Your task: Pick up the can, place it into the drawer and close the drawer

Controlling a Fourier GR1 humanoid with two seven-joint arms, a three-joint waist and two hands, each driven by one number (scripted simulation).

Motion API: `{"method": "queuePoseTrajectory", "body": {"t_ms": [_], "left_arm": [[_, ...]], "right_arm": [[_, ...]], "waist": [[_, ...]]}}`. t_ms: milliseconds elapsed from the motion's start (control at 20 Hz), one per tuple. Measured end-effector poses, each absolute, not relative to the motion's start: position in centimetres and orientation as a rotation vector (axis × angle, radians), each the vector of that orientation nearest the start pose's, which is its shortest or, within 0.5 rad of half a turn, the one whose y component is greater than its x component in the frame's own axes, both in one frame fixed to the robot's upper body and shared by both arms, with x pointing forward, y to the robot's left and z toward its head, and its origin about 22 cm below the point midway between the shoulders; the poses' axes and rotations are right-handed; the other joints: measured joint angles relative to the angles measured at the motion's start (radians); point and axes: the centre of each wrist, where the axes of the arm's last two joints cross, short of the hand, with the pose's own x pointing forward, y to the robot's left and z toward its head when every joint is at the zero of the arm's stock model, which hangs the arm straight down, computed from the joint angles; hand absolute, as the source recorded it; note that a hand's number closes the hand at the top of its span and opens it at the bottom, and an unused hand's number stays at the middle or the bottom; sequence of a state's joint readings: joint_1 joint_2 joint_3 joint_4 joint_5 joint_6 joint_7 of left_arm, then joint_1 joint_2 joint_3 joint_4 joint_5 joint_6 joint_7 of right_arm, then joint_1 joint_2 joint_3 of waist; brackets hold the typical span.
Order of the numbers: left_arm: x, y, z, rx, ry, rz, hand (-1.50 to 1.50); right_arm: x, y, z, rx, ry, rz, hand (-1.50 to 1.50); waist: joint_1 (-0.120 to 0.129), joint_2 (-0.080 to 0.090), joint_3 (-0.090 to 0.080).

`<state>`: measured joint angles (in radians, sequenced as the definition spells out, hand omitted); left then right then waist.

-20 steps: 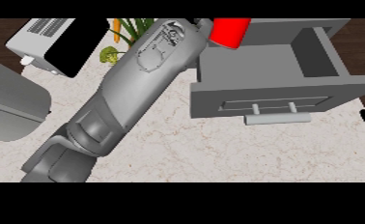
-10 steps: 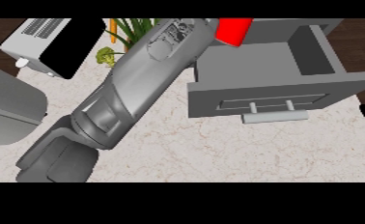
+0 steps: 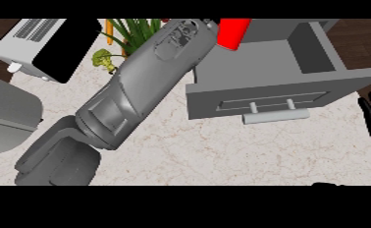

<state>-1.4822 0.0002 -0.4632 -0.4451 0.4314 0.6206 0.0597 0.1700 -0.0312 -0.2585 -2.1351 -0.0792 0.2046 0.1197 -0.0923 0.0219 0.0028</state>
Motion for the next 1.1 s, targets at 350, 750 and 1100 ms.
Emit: {"method": "queuePoseTrajectory", "body": {"t_ms": [350, 750, 1100], "left_arm": [[42.8, -1.5, 19.3, 0.229, -1.775, -0.279, 1.5], [43.2, -0.7, 17.6, 0.299, -1.779, -0.281, -1.5], [43.1, -0.5, 16.7, 0.345, -1.775, -0.231, -1.5]], "right_arm": [[18.0, -29.4, 10.9, -0.143, -1.864, 0.022, -1.5], [18.3, -29.1, 11.5, -0.135, -1.879, 0.029, -1.5], [18.5, -29.1, 11.7, -0.13, -1.884, 0.048, -1.5]], "waist": [[-0.019, 0.006, 0.0], [-0.032, 0.009, 0.0], [-0.042, 0.01, 0.0]]}}
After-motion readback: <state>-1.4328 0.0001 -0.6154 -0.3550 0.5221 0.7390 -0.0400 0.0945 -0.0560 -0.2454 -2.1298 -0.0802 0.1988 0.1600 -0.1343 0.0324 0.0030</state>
